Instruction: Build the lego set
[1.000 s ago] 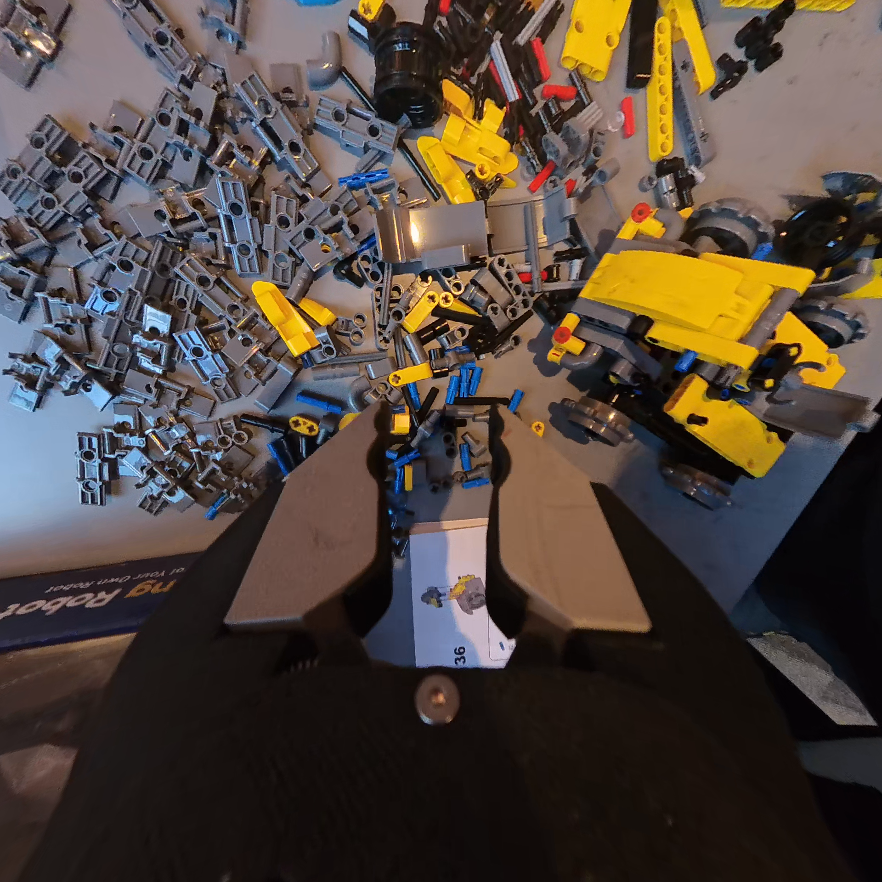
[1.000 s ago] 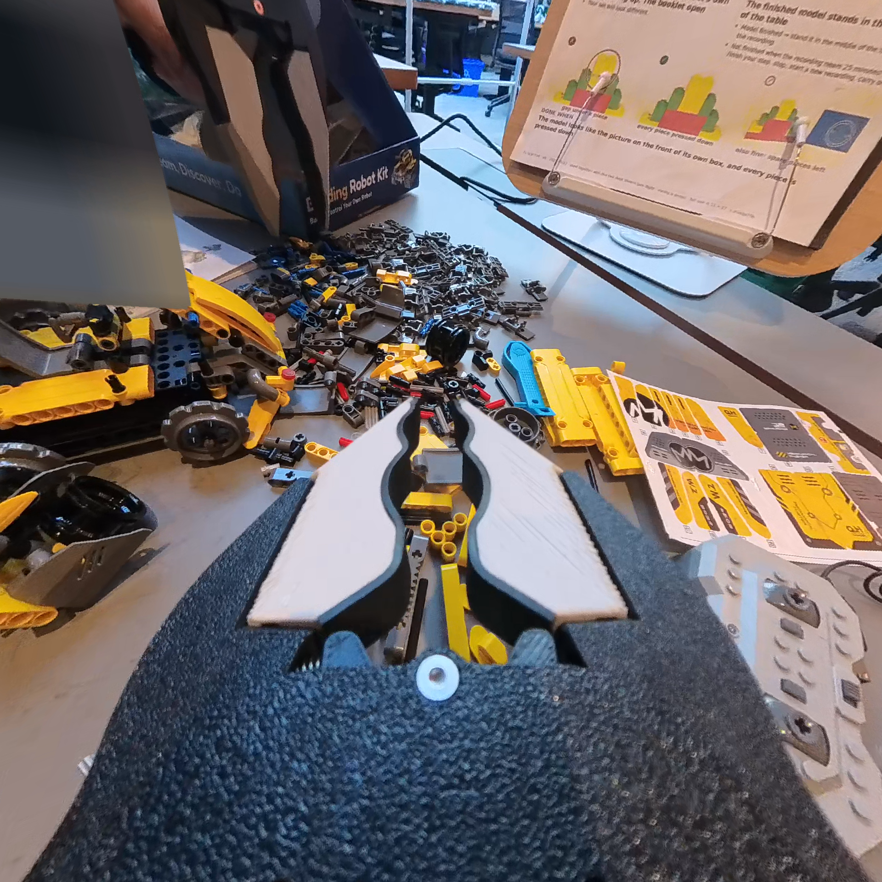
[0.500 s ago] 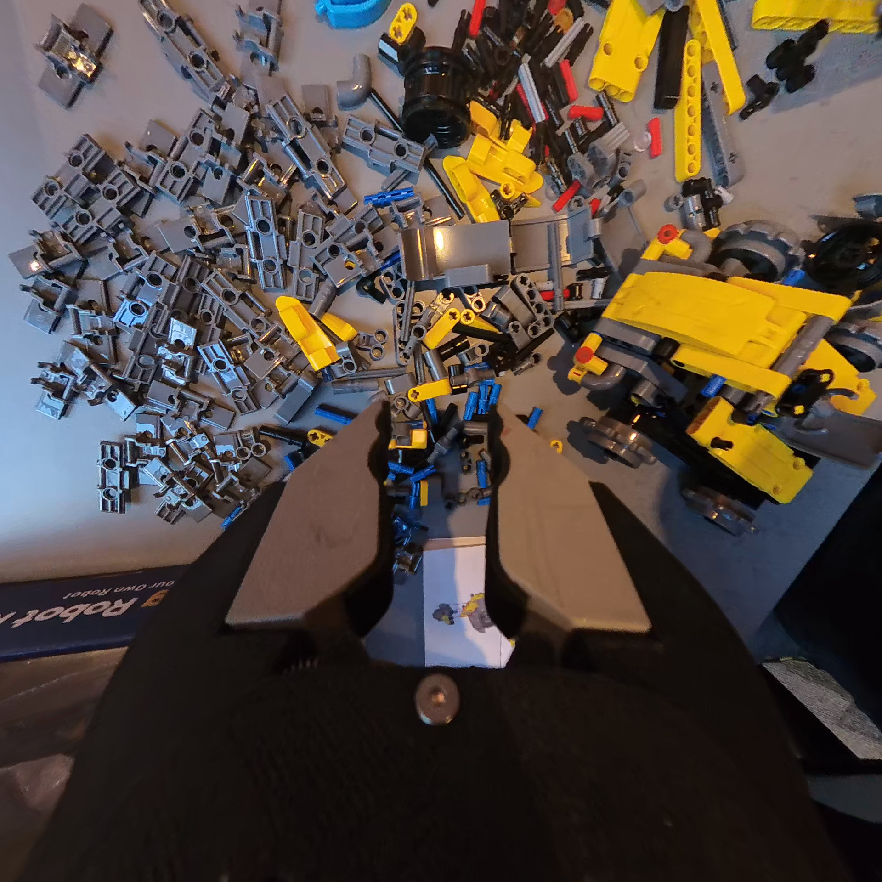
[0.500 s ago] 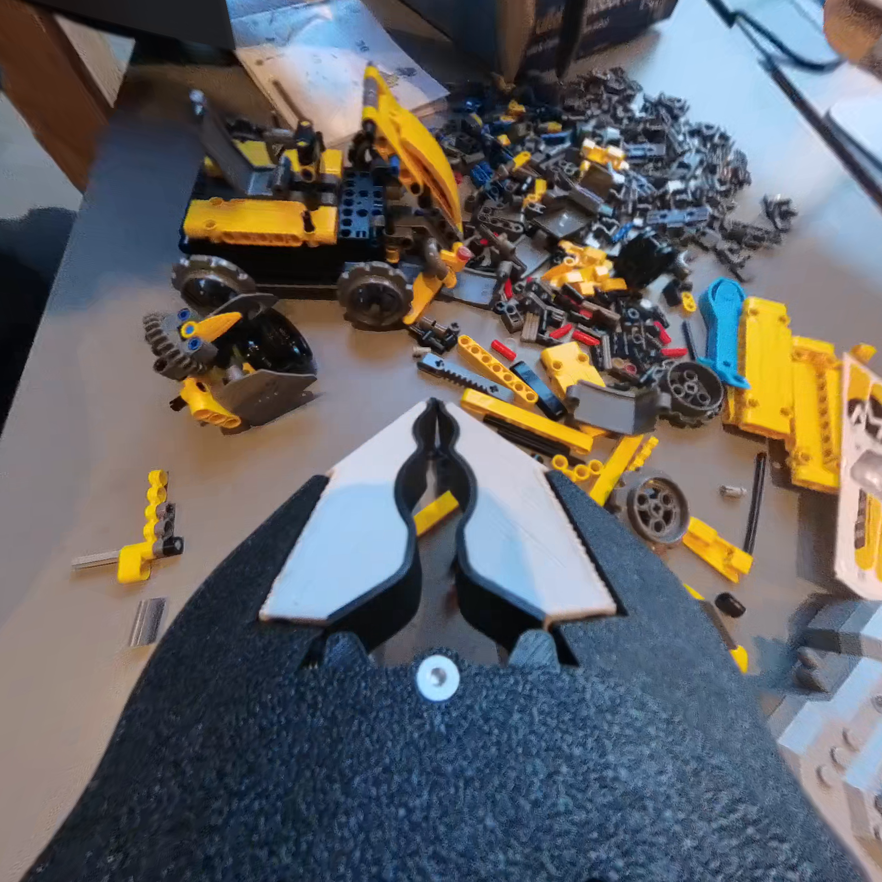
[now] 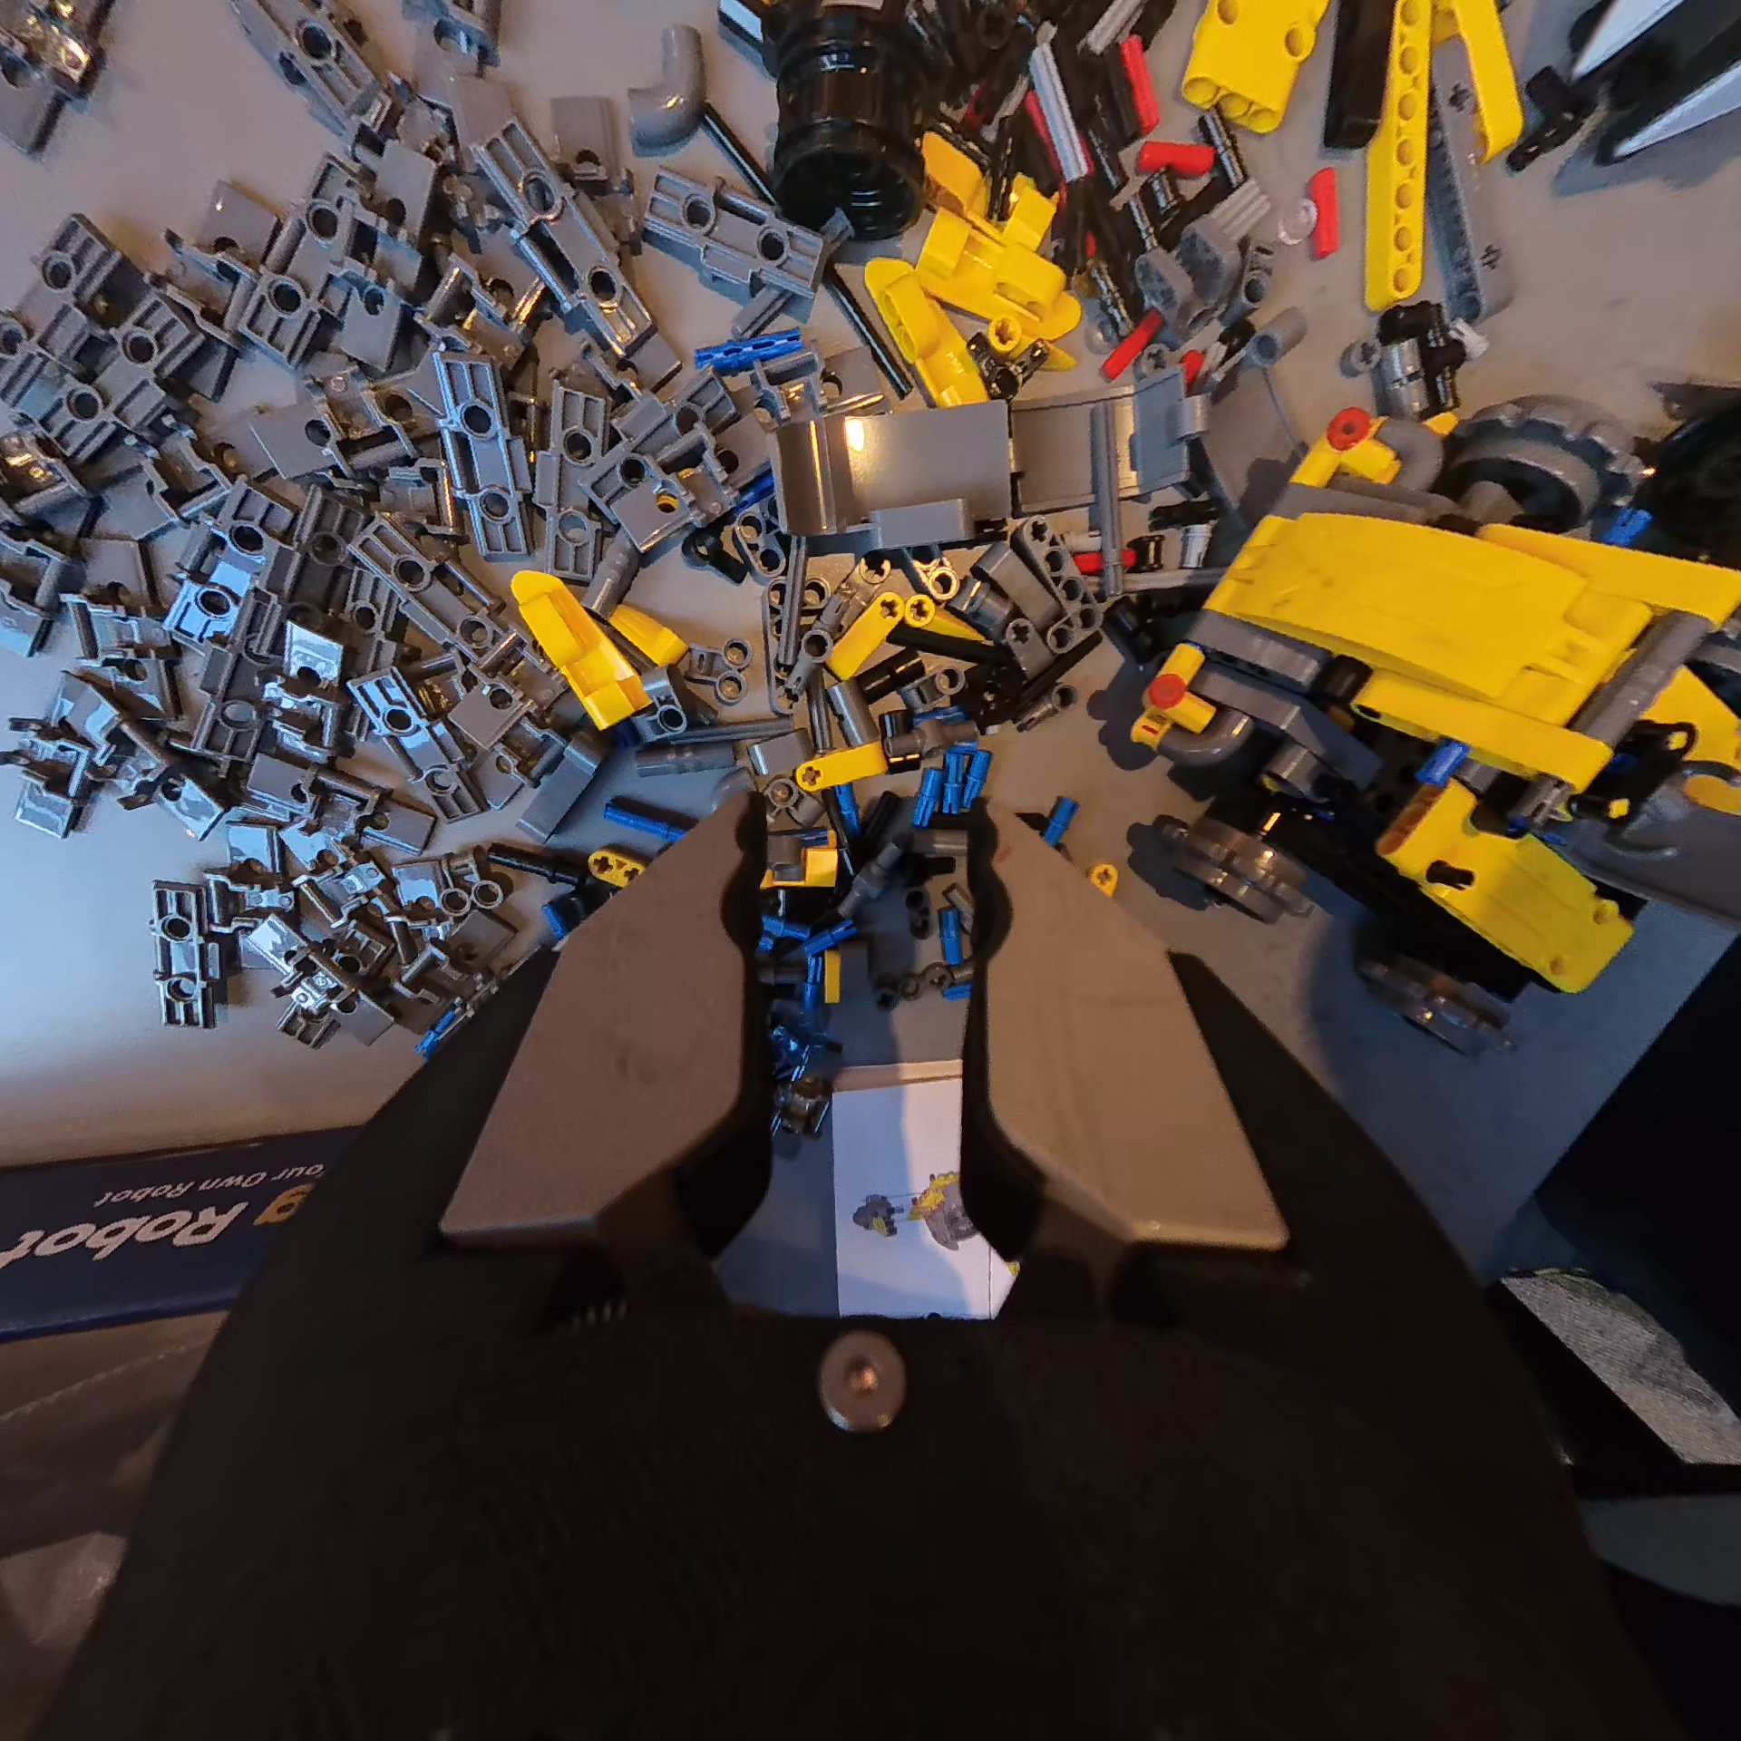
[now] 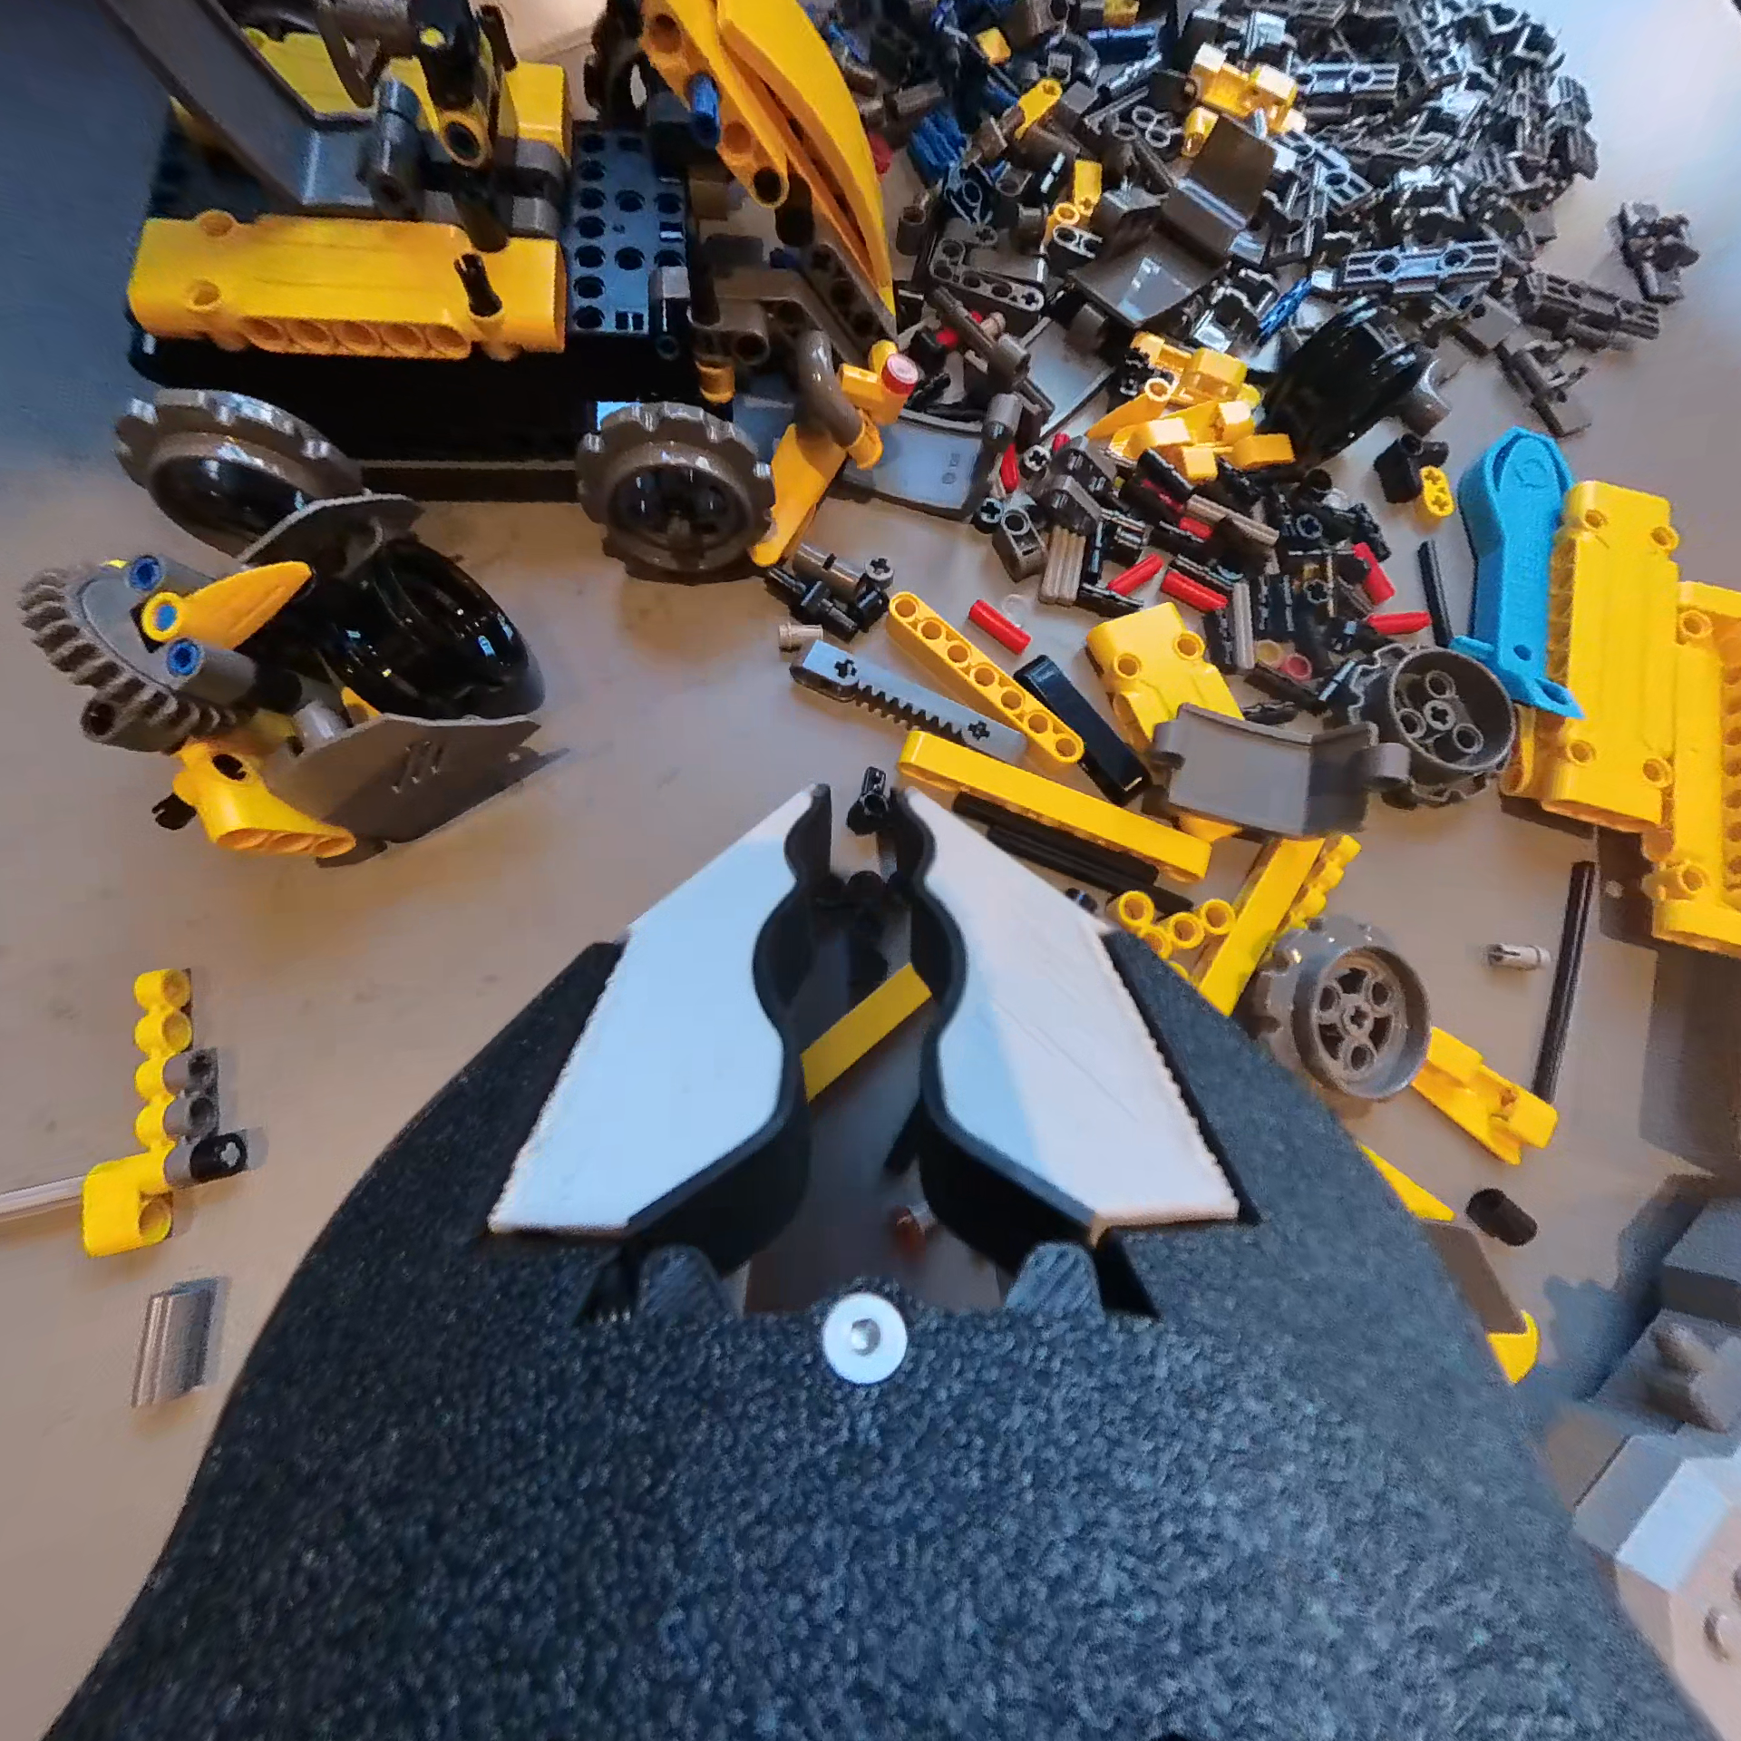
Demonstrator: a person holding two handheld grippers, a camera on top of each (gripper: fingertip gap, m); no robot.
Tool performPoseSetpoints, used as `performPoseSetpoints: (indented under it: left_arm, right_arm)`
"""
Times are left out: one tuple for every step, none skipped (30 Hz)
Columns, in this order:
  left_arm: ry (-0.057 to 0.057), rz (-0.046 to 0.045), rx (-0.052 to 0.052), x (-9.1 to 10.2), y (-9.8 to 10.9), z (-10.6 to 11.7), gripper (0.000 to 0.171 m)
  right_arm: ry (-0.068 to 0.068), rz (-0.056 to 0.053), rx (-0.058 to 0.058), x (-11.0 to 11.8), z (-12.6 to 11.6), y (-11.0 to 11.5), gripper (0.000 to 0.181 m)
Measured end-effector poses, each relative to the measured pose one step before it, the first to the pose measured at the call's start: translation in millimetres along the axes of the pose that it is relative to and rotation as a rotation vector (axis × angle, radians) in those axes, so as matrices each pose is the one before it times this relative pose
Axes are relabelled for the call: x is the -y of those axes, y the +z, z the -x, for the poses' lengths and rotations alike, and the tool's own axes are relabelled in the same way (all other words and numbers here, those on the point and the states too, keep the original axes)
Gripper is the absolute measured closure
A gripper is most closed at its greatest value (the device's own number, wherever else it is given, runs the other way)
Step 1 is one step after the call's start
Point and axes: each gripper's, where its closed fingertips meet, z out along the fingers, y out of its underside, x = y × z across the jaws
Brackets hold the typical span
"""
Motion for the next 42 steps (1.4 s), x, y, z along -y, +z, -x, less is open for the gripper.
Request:
performPoseSetpoints:
  left_arm:
    - [0.0010, 0.00085, 0.0012, -0.60, -0.63, 0.29, 0.130]
    - [0.0010, -0.00156, 0.0032, -0.41, -1.46, 0.60, 0.130]
    - [-0.0024, -0.00942, 0.0021, 0.30, -2.75, 0.59, 0.130]
    - [-0.0060, -0.01557, -0.0013, 0.86, -3.84, 0.10, 0.130]
    - [-0.0065, -0.01728, 0.0002, 1.03, -4.51, 0.05, 0.130]
    - [-0.0044, -0.01667, 0.0074, 1.00, -4.67, 0.98, 0.130]
    - [-0.0033, -0.01491, 0.0112, 1.09, -4.16, 1.36, 0.130]
    - [-0.0028, -0.01188, 0.0068, 0.85, -3.46, 0.78, 0.130]
    - [-0.0015, -0.00757, 0.0017, 0.50, -2.47, -0.13, 0.130]
    - [0.0004, -0.00384, 0.0005, 0.02, -1.62, -0.30, 0.130]
    - [0.0023, -0.00100, 0.0024, -0.19, -1.07, -0.20, 0.130]
    - [0.0025, -0.00001, 0.0026, -0.10, -0.63, -0.06, 0.130]
    - [0.0016, -0.00094, 0.0014, 0.25, -0.39, -0.05, 0.130]
    - [0.0010, -0.00193, -0.0001, 0.43, -0.42, -0.31, 0.130]
    - [0.0011, -0.00133, 0.0000, 0.51, -0.07, -0.21, 0.130]
    - [0.0012, 0.00040, -0.0005, 0.26, 0.15, -0.43, 0.130]
    - [0.0024, 0.00251, -0.0013, 0.30, 0.38, -0.80, 0.130]
    - [0.0056, 0.00371, -0.0012, 0.30, 0.63, -1.10, 0.130]
    - [0.0080, 0.00403, -0.0001, 0.15, 0.50, -1.20, 0.130]
    - [0.0070, 0.00325, 0.0033, -0.07, 0.29, -0.66, 0.130]
    - [0.0036, 0.00085, 0.0050, 0.02, -0.04, 0.05, 0.130]
    - [-0.0001, -0.00089, 0.0018, 0.09, -0.38, 0.19, 0.130]
    - [-0.0025, -0.00276, -0.0001, 0.18, -0.57, 0.19, 0.130]
    - [-0.0033, -0.00324, 0.0004, 0.40, -0.50, 0.53, 0.130]
    - [-0.0030, -0.00262, 0.0003, 0.25, -0.36, 0.56, 0.130]
    - [-0.0013, -0.00049, -0.0002, -0.16, -0.09, 0.25, 0.130]
    - [-0.0007, 0.00096, 0.0012, -0.28, 0.17, 0.44, 0.130]
    - [-0.0017, 0.00214, 0.0016, -0.33, 0.35, 0.47, 0.130]
    - [-0.0015, 0.00239, 0.0003, -0.25, 0.39, 0.11, 0.130]
    - [0.0006, 0.00216, 0.0002, -0.10, 0.48, -0.03, 0.130]
    - [0.0022, 0.00142, 0.0008, 0.12, 0.39, -0.25, 0.130]
    - [0.0022, 0.00089, 0.0003, 0.14, 0.30, -0.35, 0.130]
    - [0.0013, 0.00094, -0.0004, 0.22, 0.32, -0.39, 0.130]
    - [0.0011, 0.00101, -0.0003, 0.06, 0.35, -0.20, 0.130]
    - [0.0009, 0.00144, 0.0000, -0.01, 0.31, -0.06, 0.130]
    - [0.0005, 0.00139, 0.0003, -0.05, 0.39, 0.05, 0.130]
    - [-0.0004, 0.00177, -0.0002, -0.16, 0.43, 0.11, 0.130]
    - [-0.0006, 0.00194, -0.0003, -0.18, 0.42, 0.09, 0.130]
    - [-0.0006, 0.00148, 0.0006, -0.12, 0.45, 0.22, 0.130]
    - [-0.0004, 0.00176, 0.0000, -0.20, 0.32, 0.03, 0.130]
    - [0.0002, 0.00152, 0.0002, -0.11, 0.26, -0.11, 0.130]
    - [0.0013, 0.00038, 0.0005, 0.08, 0.05, -0.22, 0.130]
  right_arm:
    - [-0.0074, 0.0114, -0.0038, -1.52, 0.27, 0.90, 0.169]
    - [-0.0048, 0.0018, -0.0014, 0.03, 0.33, 0.36, 0.171]
    - [-0.0029, 0.0002, -0.0027, 0.06, 0.06, -0.01, 0.171]
    - [-0.0009, -0.0004, -0.0029, -0.03, -0.18, -0.10, 0.171]
    - [-0.0005, -0.0009, -0.0016, 0.11, -0.13, -0.12, 0.171]
    - [-0.0010, 0.0004, 0.0006, -0.07, 0.09, 0.09, 0.171]
    - [0.0003, -0.0002, 0.0030, 0.02, 0.30, 0.03, 0.171]
    - [0.0031, -0.0005, 0.0027, 0.08, -0.03, 0.14, 0.172]
    - [0.0043, -0.0007, 0.0021, -0.01, -0.31, 0.07, 0.172]
    - [0.0029, -0.0012, 0.0022, 0.02, -0.19, 0.03, 0.172]
    - [0.0011, -0.0008, 0.0011, -0.12, -0.11, -0.01, 0.173]
    - [-0.0001, -0.0005, 0.0006, 0.07, -0.07, 0.05, 0.174]
    - [-0.0002, -0.0003, 0.0001, -0.01, 0.07, -0.04, 0.174]
    - [-0.0003, 0.0000, -0.0002, 0.05, 0.01, 0.04, 0.174]
    - [-0.0007, -0.0001, -0.0005, 0.02, 0.03, 0.00, 0.174]
    - [-0.0007, -0.0005, -0.0004, 0.19, -0.04, 0.01, 0.174]
    - [-0.0008, -0.0007, -0.0002, 0.34, -0.01, 0.31, 0.174]
    - [-0.0008, -0.0010, 0.0007, 0.37, -0.02, 0.34, 0.174]
    - [0.0006, -0.0009, 0.0009, 0.35, -0.04, 0.34, 0.174]
    - [0.0020, -0.0026, 0.0013, 0.59, -0.21, 0.07, 0.174]
    - [0.0023, -0.0063, 0.0010, 0.97, -0.25, -0.29, 0.174]
    - [0.0022, -0.0106, 0.0006, 1.55, -0.15, -0.65, 0.174]
    - [0.0027, -0.0118, 0.0019, 1.62, -0.08, -0.83, 0.174]
    - [0.0034, -0.0091, 0.0024, 1.12, -0.08, -0.71, 0.175]
    - [0.0025, -0.0055, 0.0018, 0.54, -0.12, -0.61, 0.175]
    - [0.0002, -0.0031, 0.0015, 0.39, 0.20, -0.30, 0.175]
    - [-0.0017, -0.0005, 0.0015, 0.04, 0.30, -0.03, 0.175]
    - [-0.0022, 0.0020, 0.0009, -0.23, 0.27, 0.19, 0.175]
    - [-0.0023, 0.0028, 0.0000, -0.25, 0.28, 0.23, 0.175]
    - [-0.0020, 0.0020, 0.0002, -0.19, 0.25, 0.24, 0.175]
    - [-0.0011, 0.0006, 0.0005, -0.07, 0.14, 0.12, 0.175]
    - [-0.0004, -0.0006, 0.0007, 0.05, 0.13, -0.01, 0.175]
    - [-0.0003, -0.0015, 0.0009, 0.19, 0.08, -0.24, 0.175]
    - [-0.0003, -0.0021, 0.0008, 0.23, 0.16, -0.09, 0.175]
    - [-0.0003, -0.0016, 0.0009, 0.20, 0.09, -0.23, 0.175]
    - [-0.0006, -0.0006, 0.0007, 0.00, 0.19, -0.07, 0.175]
    - [-0.0010, 0.0007, 0.0006, -0.08, 0.16, 0.11, 0.175]
    - [-0.0013, 0.0018, 0.0005, -0.17, 0.21, 0.26, 0.175]
    - [-0.0020, 0.0024, 0.0009, -0.28, 0.29, 0.33, 0.175]
    - [-0.0029, 0.0031, 0.0014, -0.32, 0.37, 0.34, 0.175]
    - [-0.0040, 0.0030, 0.0015, -0.29, 0.59, 0.33, 0.175]
    - [-0.0048, 0.0021, 0.0006, -0.19, 0.48, 0.34, 0.175]
